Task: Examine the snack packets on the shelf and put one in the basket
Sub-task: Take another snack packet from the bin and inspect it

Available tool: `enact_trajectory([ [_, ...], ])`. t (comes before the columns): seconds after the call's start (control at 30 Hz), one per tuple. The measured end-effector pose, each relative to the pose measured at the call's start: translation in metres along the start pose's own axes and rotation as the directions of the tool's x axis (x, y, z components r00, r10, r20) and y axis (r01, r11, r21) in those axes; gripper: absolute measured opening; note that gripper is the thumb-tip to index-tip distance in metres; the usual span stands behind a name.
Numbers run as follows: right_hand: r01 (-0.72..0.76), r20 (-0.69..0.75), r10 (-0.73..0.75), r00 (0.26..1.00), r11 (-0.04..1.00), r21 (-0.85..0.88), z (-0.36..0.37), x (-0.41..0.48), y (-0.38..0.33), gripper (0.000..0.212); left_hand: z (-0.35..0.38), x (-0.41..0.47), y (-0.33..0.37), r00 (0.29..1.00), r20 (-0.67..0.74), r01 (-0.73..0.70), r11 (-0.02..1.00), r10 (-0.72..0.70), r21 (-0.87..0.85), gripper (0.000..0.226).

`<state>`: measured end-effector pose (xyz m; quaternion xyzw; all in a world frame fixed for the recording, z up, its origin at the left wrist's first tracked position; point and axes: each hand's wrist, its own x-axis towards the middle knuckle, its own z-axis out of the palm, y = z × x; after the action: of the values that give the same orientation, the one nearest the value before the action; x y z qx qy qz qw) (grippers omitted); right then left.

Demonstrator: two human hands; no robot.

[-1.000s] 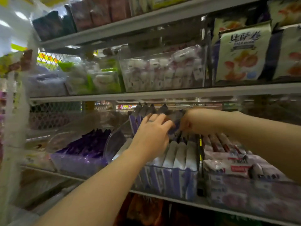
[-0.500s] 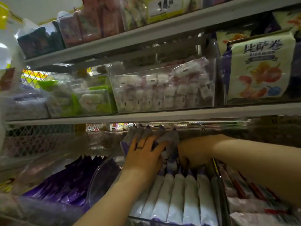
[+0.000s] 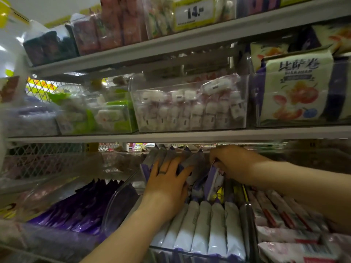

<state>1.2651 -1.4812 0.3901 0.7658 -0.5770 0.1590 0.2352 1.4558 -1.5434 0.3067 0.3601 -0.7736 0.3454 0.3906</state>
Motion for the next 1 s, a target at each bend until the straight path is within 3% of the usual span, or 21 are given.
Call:
enact_trajectory([
  [0.13,-0.015,-0.154,0.038,0.987,0.989,0.15,-0.006,-0.023,-0.006,0.008,-0.011,-0.004,0.005,0.999,-0.017,-0.047,0.999,0.047,-0.009,0.066],
  [0.27,0.05,-0.331,0.037,0.943,0.967,0.251,-0.004,-0.05,-0.015,0.009,-0.032,-0.003,0.015,0.992,0.123,-0.037,0.999,0.039,-0.018,0.07],
  [0.33,0.092,-0.385,0.018,0.923,0.96,0.263,-0.006,-0.061,-0.021,0.014,-0.039,-0.002,0.015,0.975,0.222,0.005,0.999,0.004,-0.039,0.06],
  [0.47,0.175,-0.498,0.004,0.867,0.934,0.311,-0.021,-0.081,-0.039,0.017,-0.056,-0.012,0.02,0.963,0.267,0.045,0.998,-0.03,-0.052,0.043],
  [0.53,0.216,-0.546,0.006,0.838,0.915,0.342,-0.026,-0.092,-0.05,0.015,-0.066,-0.023,0.022,0.963,0.266,0.083,0.99,-0.051,-0.112,0.04],
  [0.6,0.271,-0.596,-0.011,0.803,0.897,0.35,-0.027,-0.103,-0.062,0.009,-0.079,-0.036,0.025,0.972,0.208,0.175,0.93,-0.111,-0.323,0.032],
  [0.67,0.34,-0.642,-0.028,0.766,0.866,0.368,-0.025,-0.113,-0.076,0.007,-0.097,-0.046,0.027,0.939,0.212,0.344,0.706,-0.271,-0.62,0.023],
  [0.73,0.412,-0.673,-0.048,0.738,0.822,0.393,-0.02,-0.12,-0.091,0.01,-0.115,-0.055,0.028,0.821,0.363,0.505,0.263,-0.441,-0.822,0.026],
  [0.8,0.477,-0.688,-0.084,0.72,0.781,0.403,-0.01,-0.123,-0.111,0.009,-0.128,-0.066,0.022,0.68,0.57,0.564,-0.168,-0.462,-0.809,0.038],
  [0.83,0.508,-0.684,-0.108,0.721,0.754,0.416,-0.003,-0.123,-0.122,0.008,-0.132,-0.075,0.016,0.643,0.637,0.563,-0.3,-0.426,-0.77,0.044],
  [0.9,0.551,-0.638,-0.167,0.752,0.69,0.469,0.014,-0.122,-0.147,0.008,-0.138,-0.099,0.003,0.627,0.689,0.56,-0.404,-0.364,-0.723,0.045],
  [1.0,0.499,-0.491,-0.188,0.851,0.58,0.644,0.041,-0.123,-0.186,0.01,-0.143,-0.142,-0.019,0.614,0.665,0.564,-0.353,-0.424,-0.746,0.031],
])
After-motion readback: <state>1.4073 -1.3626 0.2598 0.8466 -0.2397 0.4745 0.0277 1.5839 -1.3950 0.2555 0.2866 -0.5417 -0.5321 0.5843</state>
